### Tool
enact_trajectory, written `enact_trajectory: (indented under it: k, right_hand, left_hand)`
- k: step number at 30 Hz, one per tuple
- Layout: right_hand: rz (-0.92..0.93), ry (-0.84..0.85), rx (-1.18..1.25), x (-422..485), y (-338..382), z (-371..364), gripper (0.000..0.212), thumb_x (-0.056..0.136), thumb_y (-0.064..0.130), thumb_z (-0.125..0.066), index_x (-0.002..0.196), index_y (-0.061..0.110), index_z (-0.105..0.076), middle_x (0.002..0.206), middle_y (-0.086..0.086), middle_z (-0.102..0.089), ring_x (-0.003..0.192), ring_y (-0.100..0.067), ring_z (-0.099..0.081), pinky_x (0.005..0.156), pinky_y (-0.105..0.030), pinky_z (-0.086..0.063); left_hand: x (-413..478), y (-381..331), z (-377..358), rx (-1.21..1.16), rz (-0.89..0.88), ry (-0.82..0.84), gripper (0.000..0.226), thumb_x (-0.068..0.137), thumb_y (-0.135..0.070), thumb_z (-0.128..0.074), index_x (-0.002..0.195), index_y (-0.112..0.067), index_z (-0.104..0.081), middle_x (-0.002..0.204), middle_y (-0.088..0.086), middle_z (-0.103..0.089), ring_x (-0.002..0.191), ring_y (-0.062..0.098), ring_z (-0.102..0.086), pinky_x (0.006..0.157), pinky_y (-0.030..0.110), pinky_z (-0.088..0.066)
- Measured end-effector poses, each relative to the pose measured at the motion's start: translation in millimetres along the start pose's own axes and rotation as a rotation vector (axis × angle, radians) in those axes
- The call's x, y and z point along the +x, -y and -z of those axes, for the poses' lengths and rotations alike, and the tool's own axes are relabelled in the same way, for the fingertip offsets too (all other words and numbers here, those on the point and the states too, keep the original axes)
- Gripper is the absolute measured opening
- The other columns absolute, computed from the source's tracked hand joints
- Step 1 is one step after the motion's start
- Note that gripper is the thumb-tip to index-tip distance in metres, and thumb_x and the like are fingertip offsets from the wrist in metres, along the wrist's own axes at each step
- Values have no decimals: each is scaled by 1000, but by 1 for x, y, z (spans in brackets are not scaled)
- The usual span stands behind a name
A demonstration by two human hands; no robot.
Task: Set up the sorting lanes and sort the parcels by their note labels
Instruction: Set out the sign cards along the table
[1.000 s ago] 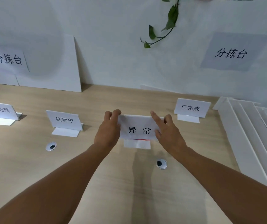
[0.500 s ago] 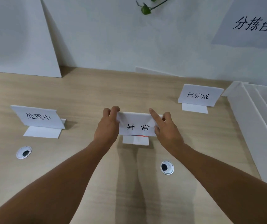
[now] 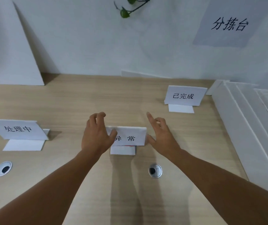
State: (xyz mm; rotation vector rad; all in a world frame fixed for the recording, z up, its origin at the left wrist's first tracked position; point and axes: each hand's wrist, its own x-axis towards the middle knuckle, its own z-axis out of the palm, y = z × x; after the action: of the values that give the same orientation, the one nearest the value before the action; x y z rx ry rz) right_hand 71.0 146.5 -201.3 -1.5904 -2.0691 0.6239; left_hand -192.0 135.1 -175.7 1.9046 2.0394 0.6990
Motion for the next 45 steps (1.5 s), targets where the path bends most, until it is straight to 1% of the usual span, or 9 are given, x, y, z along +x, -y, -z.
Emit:
enact_trajectory:
  k: [4,9,16,22,26,31,35,41,45]
  right_hand:
    - [-67,-98,-92,-9,-33,66,79,96,33,-62,160,40,-16,152,-3,-30,135,-26,-36,104,-41,-44]
    - [-217,-241,-121,-14,-101,149,79,93,37,-66,159,34,-23,154,-3,-32,140,-27,-35,104,-45,-45]
    - [-190,-154,-223,11,-200,215,79,92,44,-67,158,36,-25,162,-3,-23,149,-22,-22,117,-36,-31]
    - [-130,-28,-184,83,-245,204,80,95,37,-63,159,42,-16,163,-5,-6,147,-26,-30,110,-42,-43]
    - [-171,20,-209,127,-258,179,89,95,32,-64,160,42,-5,159,-18,-13,122,-36,-55,101,-40,-47]
    - [-122,136,-226,139,-270,163,102,94,29,-66,160,35,12,144,-15,-29,96,-29,-56,81,-33,-46]
    - [-138,131,-242,108,-262,178,100,95,29,-65,160,36,10,142,-14,-30,97,-31,-59,89,-42,-53]
    - [-152,92,-216,6,-224,197,97,92,22,-67,161,35,1,134,-15,-32,83,-34,-60,77,-39,-54]
    - [-183,92,-234,-57,-214,191,97,93,21,-66,160,37,2,134,-13,-31,64,-18,-50,64,-32,-45]
  left_hand:
    - [11,-63,8,61,-156,-60,66,84,-50,-57,132,-4,-52,132,18,-53,125,38,-48,109,51,-40]
    - [31,-150,-23,43,-251,-14,71,91,-51,-63,146,-10,-46,148,13,-46,141,31,-37,118,48,-29]
    - [86,-222,-89,188,-244,40,81,93,-59,-55,155,-13,-30,159,7,-36,149,26,-26,123,45,-17]
    - [150,-237,-145,322,-152,198,90,97,-58,-52,162,-20,-4,169,11,-11,155,28,-14,119,47,-28]
    - [183,-236,-182,206,-38,291,95,97,-50,-59,162,-22,3,166,17,-15,145,38,-35,108,53,-40]
    - [193,-241,-215,128,-23,276,89,98,-40,-59,162,-17,-1,152,16,-37,123,41,-55,90,47,-46]
    - [162,-251,-214,97,-44,218,79,99,-33,-56,159,-16,-8,146,16,-41,111,42,-59,74,41,-42]
    - [57,-274,-184,-56,-25,133,74,97,-25,-62,156,-19,-17,141,16,-41,104,48,-60,75,44,-45]
    - [-5,-276,-175,-75,-3,153,76,97,-22,-63,157,-19,-17,142,15,-40,107,48,-59,81,50,-49]
